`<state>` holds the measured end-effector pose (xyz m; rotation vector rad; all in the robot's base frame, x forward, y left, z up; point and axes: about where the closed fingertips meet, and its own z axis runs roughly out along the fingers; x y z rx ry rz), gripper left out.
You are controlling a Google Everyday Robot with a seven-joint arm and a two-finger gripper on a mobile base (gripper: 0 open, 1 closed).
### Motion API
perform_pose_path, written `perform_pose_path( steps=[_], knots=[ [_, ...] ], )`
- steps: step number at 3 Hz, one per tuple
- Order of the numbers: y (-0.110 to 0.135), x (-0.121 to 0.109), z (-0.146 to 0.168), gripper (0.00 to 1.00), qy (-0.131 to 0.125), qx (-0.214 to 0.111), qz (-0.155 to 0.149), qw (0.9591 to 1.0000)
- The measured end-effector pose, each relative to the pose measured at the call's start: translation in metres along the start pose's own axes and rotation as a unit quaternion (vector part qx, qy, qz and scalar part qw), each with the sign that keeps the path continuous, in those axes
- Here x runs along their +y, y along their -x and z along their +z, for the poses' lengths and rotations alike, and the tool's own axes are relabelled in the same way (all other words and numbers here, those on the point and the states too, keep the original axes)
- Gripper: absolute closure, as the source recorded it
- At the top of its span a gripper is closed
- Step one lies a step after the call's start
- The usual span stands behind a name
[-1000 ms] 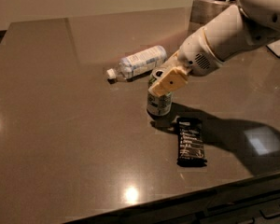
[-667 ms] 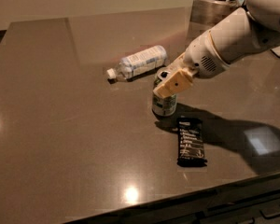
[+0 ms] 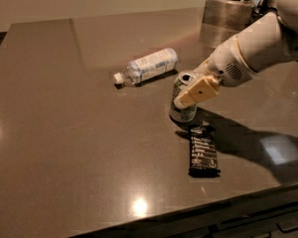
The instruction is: Move 7up can near rxbar chocolate
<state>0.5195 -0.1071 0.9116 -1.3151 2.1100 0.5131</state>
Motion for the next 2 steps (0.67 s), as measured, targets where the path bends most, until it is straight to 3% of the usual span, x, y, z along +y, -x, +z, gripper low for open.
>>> perform_pose_path(
  steps=[2],
  knots=[
    [-0.0004, 0.0000, -0.0009, 0.00, -0.002, 0.000, 0.000, 1.0000]
  ],
)
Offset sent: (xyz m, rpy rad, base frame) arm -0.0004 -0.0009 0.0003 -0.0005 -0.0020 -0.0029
